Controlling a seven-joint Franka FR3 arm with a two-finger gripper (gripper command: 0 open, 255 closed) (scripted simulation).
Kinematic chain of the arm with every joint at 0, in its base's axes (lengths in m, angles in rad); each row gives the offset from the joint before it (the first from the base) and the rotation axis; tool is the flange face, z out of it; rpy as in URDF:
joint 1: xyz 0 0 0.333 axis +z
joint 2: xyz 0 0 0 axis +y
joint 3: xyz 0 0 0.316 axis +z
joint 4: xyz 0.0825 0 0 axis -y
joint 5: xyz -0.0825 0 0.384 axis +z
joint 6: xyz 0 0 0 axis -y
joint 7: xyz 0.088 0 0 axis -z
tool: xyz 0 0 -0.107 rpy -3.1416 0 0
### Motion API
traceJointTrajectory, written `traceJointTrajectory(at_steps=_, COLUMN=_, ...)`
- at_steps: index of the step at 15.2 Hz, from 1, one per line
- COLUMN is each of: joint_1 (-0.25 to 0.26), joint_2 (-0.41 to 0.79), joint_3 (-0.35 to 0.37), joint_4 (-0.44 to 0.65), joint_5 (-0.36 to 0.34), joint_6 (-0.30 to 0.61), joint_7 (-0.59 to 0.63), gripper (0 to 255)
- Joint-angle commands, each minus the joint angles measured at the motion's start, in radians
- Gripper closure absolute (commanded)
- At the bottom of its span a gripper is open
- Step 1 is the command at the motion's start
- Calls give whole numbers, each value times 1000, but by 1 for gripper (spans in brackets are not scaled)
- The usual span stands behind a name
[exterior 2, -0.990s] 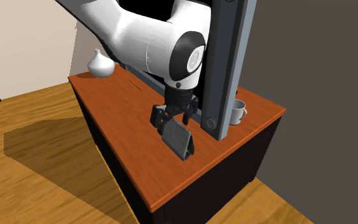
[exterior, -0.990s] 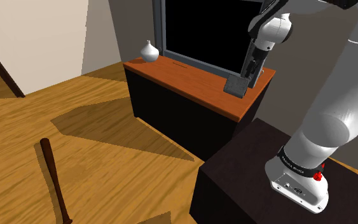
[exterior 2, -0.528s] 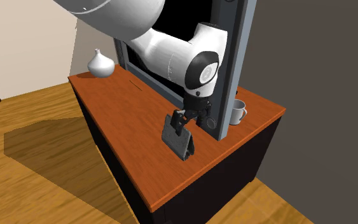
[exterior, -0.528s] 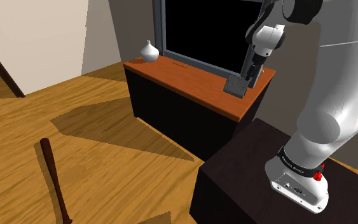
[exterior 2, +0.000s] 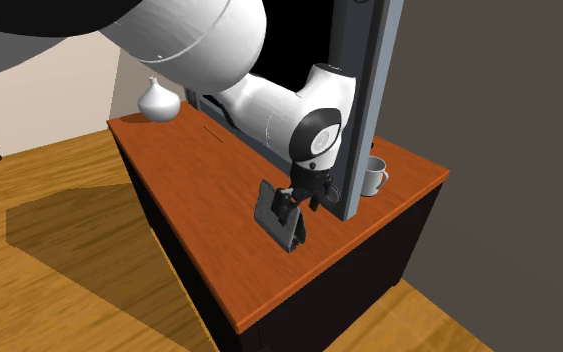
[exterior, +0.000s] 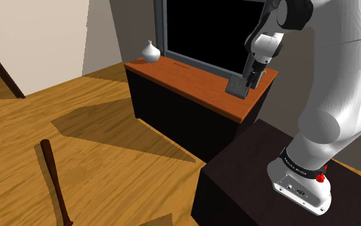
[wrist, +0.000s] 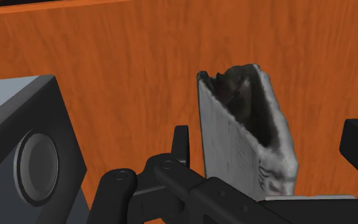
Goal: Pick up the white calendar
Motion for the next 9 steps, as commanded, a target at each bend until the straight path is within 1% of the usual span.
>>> traceJointTrajectory(at_steps=1, joint_1=-2, joint_2=5, joint_3=3, joint_4=-1, joint_5=5, joint_6=6, joint_7=-4, gripper=0)
traceJointTrajectory(at_steps=2, joint_1=-2, joint_2=4, joint_3=3, joint_4=-3, joint_5=5, joint_6=7, joint_7=-4, gripper=255)
traceJointTrajectory(at_steps=9, joint_1=-2, joint_2=3, joint_3=2, joint_4=-3, joint_5=4, joint_6=6, joint_7=-4, gripper=255)
